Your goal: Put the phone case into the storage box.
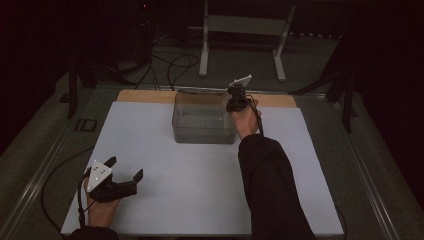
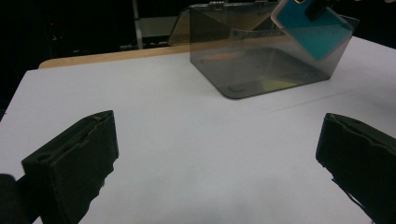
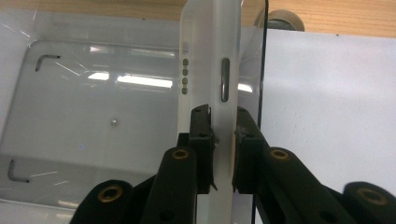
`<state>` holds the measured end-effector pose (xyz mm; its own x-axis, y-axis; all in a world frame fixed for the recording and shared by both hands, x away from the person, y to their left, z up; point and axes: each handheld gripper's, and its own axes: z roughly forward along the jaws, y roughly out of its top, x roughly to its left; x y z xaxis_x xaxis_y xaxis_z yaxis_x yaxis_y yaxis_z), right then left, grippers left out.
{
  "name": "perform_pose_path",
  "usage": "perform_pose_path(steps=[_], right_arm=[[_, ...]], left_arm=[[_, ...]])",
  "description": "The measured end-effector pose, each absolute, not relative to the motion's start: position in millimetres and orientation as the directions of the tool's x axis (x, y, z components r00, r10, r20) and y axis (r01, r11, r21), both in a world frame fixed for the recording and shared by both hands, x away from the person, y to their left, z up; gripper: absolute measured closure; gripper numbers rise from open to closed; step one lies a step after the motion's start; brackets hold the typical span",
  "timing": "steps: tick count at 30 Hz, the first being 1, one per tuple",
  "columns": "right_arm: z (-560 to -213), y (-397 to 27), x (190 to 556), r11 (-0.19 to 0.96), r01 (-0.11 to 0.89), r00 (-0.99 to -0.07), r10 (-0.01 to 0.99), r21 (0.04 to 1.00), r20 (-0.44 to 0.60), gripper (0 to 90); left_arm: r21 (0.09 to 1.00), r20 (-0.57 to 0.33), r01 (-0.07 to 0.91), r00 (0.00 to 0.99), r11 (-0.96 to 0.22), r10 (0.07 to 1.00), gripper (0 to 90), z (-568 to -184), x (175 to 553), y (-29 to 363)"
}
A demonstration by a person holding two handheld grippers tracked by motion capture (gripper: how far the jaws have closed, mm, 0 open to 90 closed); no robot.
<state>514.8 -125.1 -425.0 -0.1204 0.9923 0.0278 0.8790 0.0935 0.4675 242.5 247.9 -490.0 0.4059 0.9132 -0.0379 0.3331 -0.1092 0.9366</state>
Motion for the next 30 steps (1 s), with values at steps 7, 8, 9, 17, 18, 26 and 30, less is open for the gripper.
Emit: perform_pose_path(steps=[7, 8, 9, 17, 18, 26, 30], right_arm=[[-425.4, -122.1, 514.0, 0.1, 0.877, -0.12, 0.993, 0.47, 0.014, 81.6], [-425.7, -121.5, 514.0, 0.101, 0.878, -0.122, 0.992, 0.467, 0.016, 81.6], [-426.3, -120.7, 513.9, 0.106, 0.88, -0.127, 0.992, 0.464, 0.014, 81.6], [-430.8, -119.2, 515.2, 0.105, 0.886, -0.12, 0.993, 0.453, 0.005, 81.6], [-431.3, -119.1, 515.5, 0.105, 0.887, -0.119, 0.993, 0.45, 0.004, 81.6], [-434.3, -118.1, 516.2, 0.105, 0.889, -0.11, 0.994, 0.446, -0.014, 81.3], [-436.0, -117.2, 516.8, 0.107, 0.89, -0.108, 0.994, 0.443, -0.022, 81.3]], left_arm=[[0.936, -0.039, 0.334, 0.406, -0.108, 0.913, 0.1, -490.0, 242.6, 248.1], [0.936, -0.038, 0.333, 0.406, -0.109, 0.913, 0.0, -490.0, 242.6, 248.0], [0.936, -0.038, 0.334, 0.406, -0.109, 0.913, 0.1, -490.0, 242.6, 248.0], [0.936, -0.039, 0.334, 0.406, -0.109, 0.913, 0.1, -490.1, 242.8, 248.4], [0.936, -0.038, 0.335, 0.406, -0.11, 0.913, 0.0, -490.0, 242.8, 248.5], [0.936, -0.038, 0.334, 0.407, -0.11, 0.913, 0.1, -489.8, 242.8, 248.6], [0.936, -0.039, 0.335, 0.406, -0.109, 0.913, 0.0, -489.8, 242.8, 249.2]])
